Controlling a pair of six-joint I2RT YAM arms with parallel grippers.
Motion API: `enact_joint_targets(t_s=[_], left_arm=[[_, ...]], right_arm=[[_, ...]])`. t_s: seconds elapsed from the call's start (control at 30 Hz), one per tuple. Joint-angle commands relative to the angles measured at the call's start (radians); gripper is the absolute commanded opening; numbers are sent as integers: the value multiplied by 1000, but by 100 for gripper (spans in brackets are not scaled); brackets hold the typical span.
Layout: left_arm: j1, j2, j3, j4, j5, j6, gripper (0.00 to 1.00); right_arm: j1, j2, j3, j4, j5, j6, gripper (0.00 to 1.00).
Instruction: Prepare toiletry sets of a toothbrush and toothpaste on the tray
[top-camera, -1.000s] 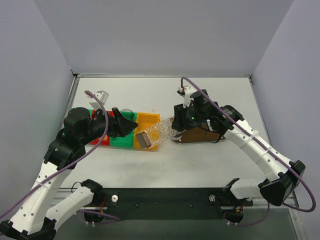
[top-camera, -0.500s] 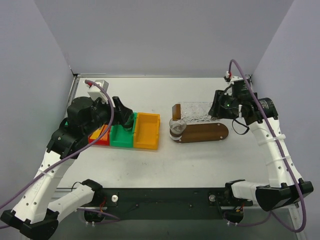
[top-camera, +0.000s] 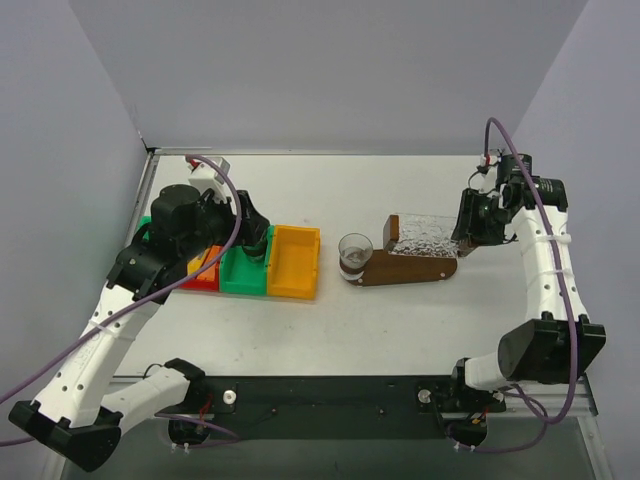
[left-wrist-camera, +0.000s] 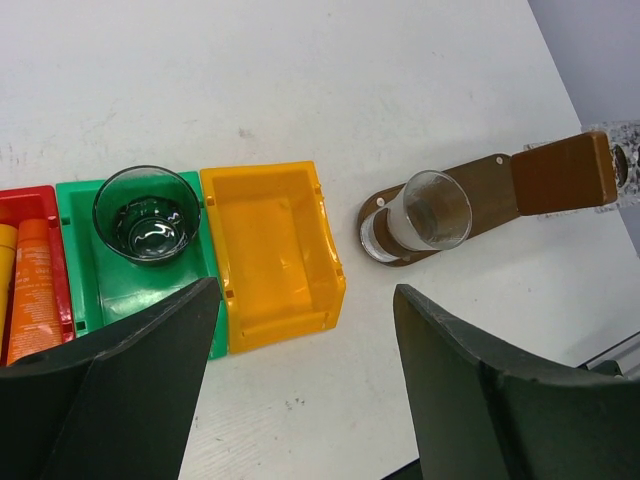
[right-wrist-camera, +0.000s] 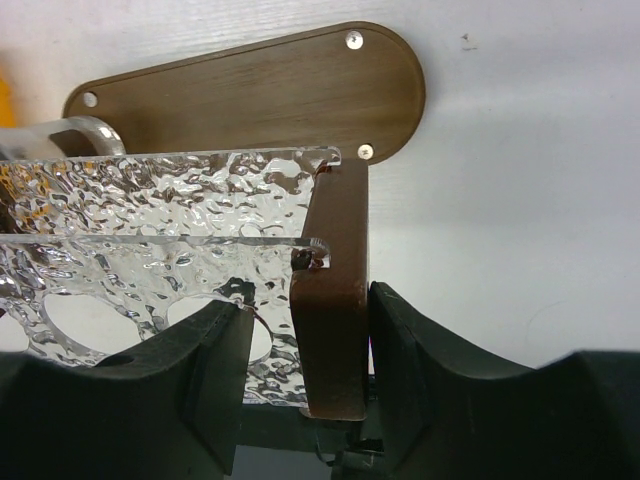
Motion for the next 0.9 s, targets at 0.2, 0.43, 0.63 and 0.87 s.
enact_joint_targets(t_s=[0.2,0.43,0.63,0.87], left_arm=[[9,-36,-20,-19,-6,-12,81],[10,-6,-7,-25,-8,9,81],[13,-2,-23,-7,-15,-7,80],[15,-6,-44,22,-20,-43,80]], right_arm=[[-31,144,-31,53,0,-76,0],[-5,187,-146,180,13,-60,0],[22,236,-168,237,27,-76,0],[68,280,-166,243,88,-85,0]])
